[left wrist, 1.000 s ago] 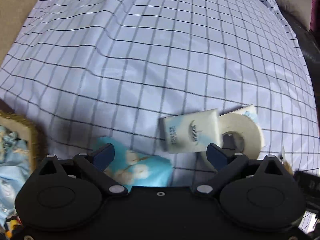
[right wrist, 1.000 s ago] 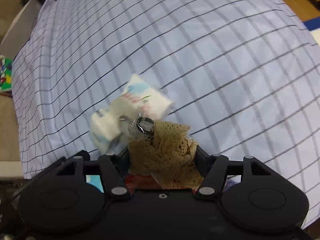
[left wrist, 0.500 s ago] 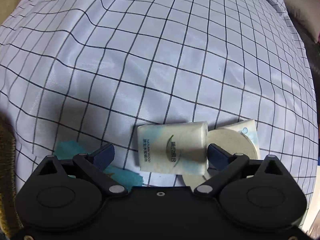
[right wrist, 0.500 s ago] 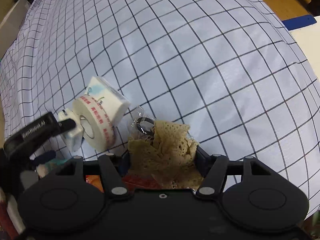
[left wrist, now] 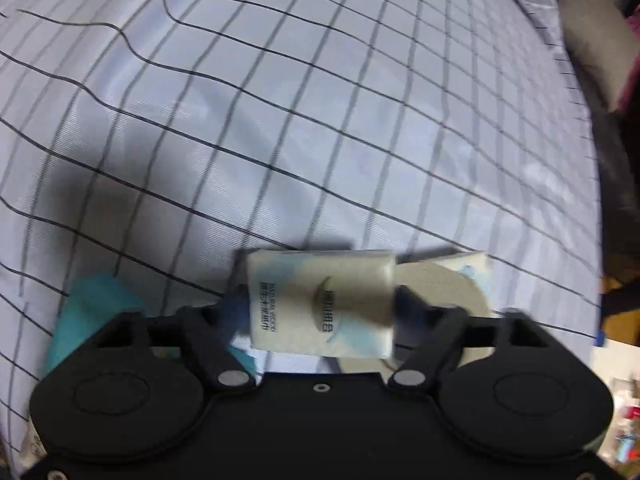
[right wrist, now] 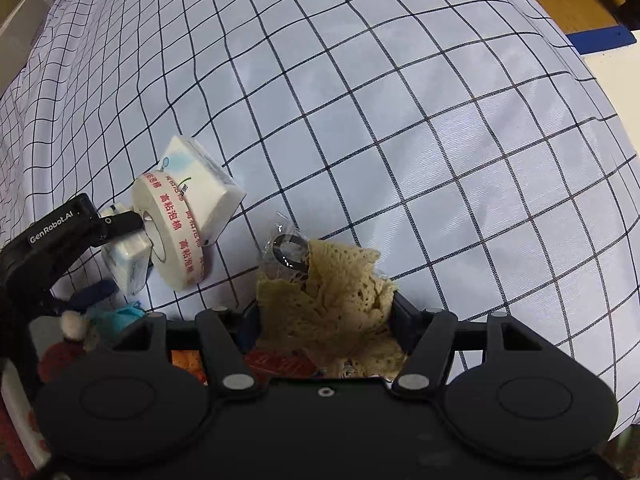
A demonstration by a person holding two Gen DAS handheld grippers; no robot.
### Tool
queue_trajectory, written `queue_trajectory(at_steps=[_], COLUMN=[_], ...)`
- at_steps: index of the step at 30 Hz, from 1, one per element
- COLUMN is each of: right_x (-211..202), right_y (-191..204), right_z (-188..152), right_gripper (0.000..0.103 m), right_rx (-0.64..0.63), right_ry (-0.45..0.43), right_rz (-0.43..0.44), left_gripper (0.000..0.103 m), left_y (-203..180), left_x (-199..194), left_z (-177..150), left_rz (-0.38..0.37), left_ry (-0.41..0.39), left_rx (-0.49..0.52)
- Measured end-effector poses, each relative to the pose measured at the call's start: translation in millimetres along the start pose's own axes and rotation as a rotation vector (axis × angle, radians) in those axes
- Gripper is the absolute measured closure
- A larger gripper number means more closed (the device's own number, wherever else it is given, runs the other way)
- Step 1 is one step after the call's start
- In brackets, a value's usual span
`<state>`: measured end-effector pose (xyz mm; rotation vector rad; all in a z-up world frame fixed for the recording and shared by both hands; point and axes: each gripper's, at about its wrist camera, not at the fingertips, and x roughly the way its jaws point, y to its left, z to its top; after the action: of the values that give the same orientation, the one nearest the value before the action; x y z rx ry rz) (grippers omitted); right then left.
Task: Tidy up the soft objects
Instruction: 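Grasp the white tissue pack with the left tool while the right tool holds the lace cloth, then carry the white tissue pack and lace cloth over the woven basket with both tools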
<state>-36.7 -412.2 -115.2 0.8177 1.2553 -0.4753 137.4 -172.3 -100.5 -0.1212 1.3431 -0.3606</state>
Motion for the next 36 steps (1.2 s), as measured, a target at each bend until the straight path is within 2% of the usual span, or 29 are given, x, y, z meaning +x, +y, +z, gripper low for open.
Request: queue_trajectory(at_steps=[8,16,22,30,36], right_x=[-7.1,-23.1,-37.0,-51.5,-62.0], right_y=[4.6,9.1,19.9,62.7,107.9], right_z=[-0.2,-2.6,-10.7,-32.5,-57.8], right_gripper=[0.039,0.039,0.039,0.039,0.039], right_rx=[-0.008,-0.023,-0.043,-0.133,-0.228], right_ry=[-0.016,-0.049,-0.064,-0.094,-0.086], right_rz=[0.002,0.013,0.040,0.085,0.161], left_gripper=[0.035,0.035,0.035,0.035,0.034], left_y=[-9.8,-18.9,-11.9,35.2,83.5], left_x=[-14.0,-72.2,-113.4,-171.2,-215.7], left_z=[-3.9,-13.1,-25.5,-34.1,-41.6], left_rz=[0.102,0.153,0.212,0.295,0.382], left_ry=[-0.040,-0.133,-0.205,-0.299,-0.366], left_rx=[0.075,0.129,0.175,0.137,0.084])
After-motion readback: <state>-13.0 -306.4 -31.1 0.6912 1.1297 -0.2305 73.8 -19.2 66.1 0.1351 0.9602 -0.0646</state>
